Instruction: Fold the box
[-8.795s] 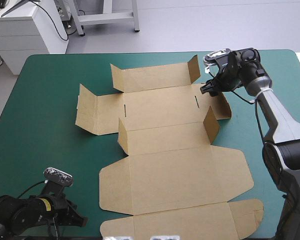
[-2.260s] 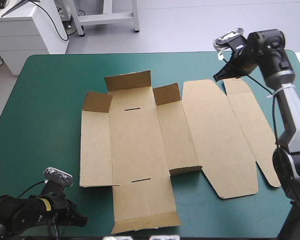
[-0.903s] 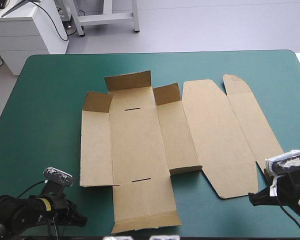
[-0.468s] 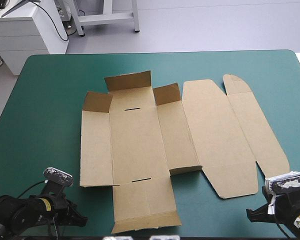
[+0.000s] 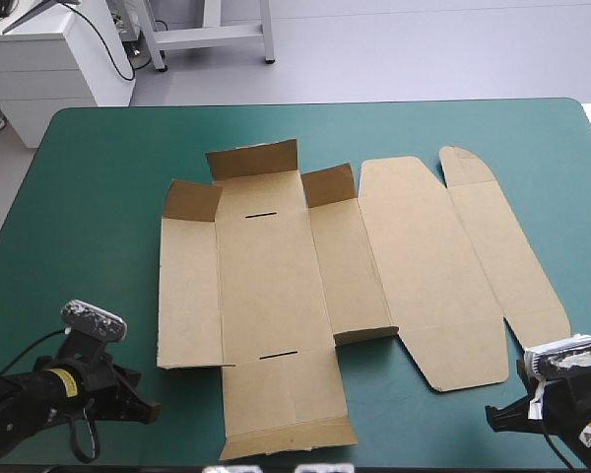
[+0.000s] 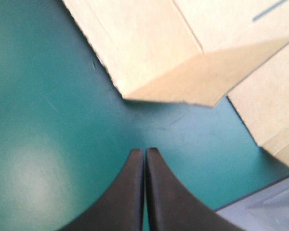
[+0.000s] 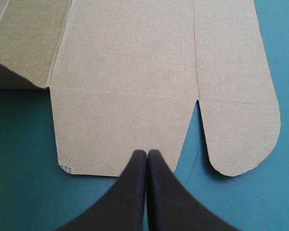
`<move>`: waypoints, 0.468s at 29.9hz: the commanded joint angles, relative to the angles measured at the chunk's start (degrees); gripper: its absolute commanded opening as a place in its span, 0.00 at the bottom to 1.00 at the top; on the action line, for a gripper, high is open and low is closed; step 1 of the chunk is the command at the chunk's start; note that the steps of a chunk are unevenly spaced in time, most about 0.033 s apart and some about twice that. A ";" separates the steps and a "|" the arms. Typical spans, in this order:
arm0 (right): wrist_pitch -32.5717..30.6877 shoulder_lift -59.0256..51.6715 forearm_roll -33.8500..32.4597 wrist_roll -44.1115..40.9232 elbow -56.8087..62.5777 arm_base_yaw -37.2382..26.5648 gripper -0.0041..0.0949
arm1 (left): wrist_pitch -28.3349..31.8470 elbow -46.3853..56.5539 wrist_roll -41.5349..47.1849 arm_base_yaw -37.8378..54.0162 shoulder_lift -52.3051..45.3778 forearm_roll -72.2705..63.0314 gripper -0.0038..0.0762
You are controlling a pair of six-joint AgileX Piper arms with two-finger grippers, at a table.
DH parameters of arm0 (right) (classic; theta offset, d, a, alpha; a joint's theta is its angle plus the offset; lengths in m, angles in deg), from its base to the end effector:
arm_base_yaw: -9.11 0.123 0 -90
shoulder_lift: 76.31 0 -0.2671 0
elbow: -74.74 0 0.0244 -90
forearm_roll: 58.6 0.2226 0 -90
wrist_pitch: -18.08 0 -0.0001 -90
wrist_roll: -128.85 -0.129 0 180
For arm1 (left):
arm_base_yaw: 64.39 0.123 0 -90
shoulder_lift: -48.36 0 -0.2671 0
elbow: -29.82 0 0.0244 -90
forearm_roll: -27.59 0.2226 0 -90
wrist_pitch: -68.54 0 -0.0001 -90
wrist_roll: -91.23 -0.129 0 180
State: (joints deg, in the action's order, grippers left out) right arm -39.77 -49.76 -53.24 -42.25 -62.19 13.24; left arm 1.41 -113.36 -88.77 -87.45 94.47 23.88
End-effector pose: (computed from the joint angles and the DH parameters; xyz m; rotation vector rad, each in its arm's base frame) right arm 0.0625 0.0147 0.2647 -0.2402 2.2083 0.0696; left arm 0.0862 -0.0451 0.2555 0.5145 2.5829 -0.2264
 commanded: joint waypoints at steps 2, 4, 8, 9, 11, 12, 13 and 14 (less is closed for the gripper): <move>3.69 0.63 -0.22 0.54 -1.44 -0.57 0.03 | 3.52 -9.13 0.62 -0.10 0.19 0.87 0.04; 3.69 0.63 -0.22 0.54 -1.44 -0.57 0.03 | 4.99 -11.69 1.02 -0.10 1.13 1.42 0.04; 3.69 0.63 -0.22 0.77 -1.44 -0.57 0.03 | 5.49 -14.58 6.20 -0.10 5.38 5.33 0.04; 3.69 0.63 -0.22 0.77 -1.44 -0.57 0.03 | 6.33 -14.70 7.46 -0.10 6.69 6.90 0.04; 3.69 0.63 -0.22 0.77 -1.44 -0.57 0.03 | 7.60 -14.81 8.79 -0.10 9.03 8.64 0.06; 3.69 0.63 -0.22 0.77 -1.44 -0.57 0.03 | 7.92 -14.81 9.17 -0.10 10.47 8.94 0.07; 3.69 0.63 -0.22 0.77 -1.44 -0.57 0.03 | 8.14 -14.81 9.22 -0.10 11.86 8.94 0.07; 3.69 0.63 -0.22 0.77 -1.44 -0.57 0.03 | 8.15 -14.81 9.22 -0.10 13.34 8.77 0.07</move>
State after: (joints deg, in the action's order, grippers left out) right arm -39.62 -49.76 -53.35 -42.04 -62.19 13.24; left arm 6.16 -126.32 -80.84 -87.45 104.93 32.03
